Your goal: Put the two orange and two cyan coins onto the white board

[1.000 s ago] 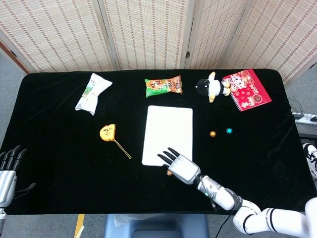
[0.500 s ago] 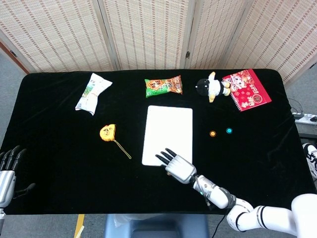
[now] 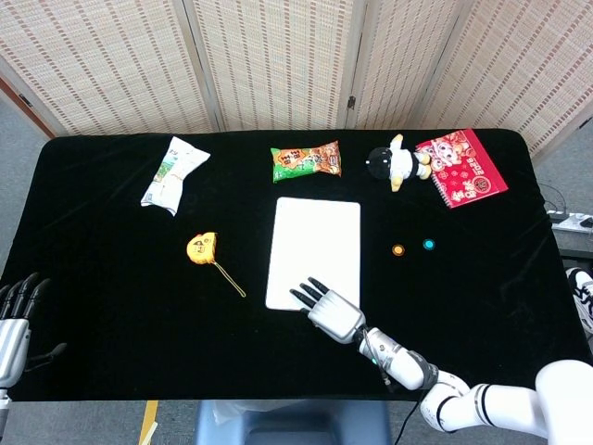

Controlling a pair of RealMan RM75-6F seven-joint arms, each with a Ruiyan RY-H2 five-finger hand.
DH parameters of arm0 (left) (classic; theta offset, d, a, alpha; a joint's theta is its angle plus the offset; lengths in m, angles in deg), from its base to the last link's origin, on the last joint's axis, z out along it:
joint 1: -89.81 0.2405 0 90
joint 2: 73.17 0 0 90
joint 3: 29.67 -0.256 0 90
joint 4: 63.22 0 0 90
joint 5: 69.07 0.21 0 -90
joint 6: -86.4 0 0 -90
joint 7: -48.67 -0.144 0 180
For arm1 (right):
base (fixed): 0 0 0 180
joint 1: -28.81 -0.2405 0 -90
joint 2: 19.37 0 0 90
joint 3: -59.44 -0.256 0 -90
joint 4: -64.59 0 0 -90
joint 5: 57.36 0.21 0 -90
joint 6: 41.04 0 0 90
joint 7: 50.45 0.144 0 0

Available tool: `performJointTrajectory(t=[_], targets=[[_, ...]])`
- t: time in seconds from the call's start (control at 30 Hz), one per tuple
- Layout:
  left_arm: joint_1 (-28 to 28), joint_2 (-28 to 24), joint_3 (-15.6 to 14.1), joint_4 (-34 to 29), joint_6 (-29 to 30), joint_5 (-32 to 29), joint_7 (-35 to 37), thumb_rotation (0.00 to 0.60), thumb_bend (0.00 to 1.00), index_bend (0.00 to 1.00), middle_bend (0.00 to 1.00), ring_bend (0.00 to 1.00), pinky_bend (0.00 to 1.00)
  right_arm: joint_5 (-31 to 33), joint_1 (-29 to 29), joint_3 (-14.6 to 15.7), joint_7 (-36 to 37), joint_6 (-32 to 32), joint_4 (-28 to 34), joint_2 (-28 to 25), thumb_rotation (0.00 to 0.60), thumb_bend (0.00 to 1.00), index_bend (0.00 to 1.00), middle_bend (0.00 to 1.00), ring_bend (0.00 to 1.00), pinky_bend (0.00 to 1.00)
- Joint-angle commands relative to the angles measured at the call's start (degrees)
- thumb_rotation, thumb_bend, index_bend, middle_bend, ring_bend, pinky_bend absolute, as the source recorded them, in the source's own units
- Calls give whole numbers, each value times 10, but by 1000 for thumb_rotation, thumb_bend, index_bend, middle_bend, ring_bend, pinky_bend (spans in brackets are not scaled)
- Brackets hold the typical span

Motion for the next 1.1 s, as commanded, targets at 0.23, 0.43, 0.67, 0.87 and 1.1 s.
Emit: performJointTrajectory(t=[0.23,0.43,0.67,0.87,1.1], targets=[[-1,-1,-1,0,-3,0,3,600,72,0,0,60,0,4,0,7,-7,7,3,-5,600,303,388,0,0,0],[-1,-1,-1,-1,-5,-1,2,600,73,0,0,60,0,12,-4,8,-11,5,-3,-1,600,303,388,0,0,0],[-1,-2,-1,-1,-5,-1,2,600,73,0,0,59,0,12,-6,10,-10,9,-9,5,600,303,478,16,0,0],[0,-1,-2,-1,-5,-1,2,600,73,0,0,60,0,12,-5,11,-8,18,-13,8,600,303,534,57,0,0],[1,-1,-2,-1,-3,-1,1,600,73,0,0,60,0,1,-4,13,1,32,-4,5,600,303,557,75,0,0]])
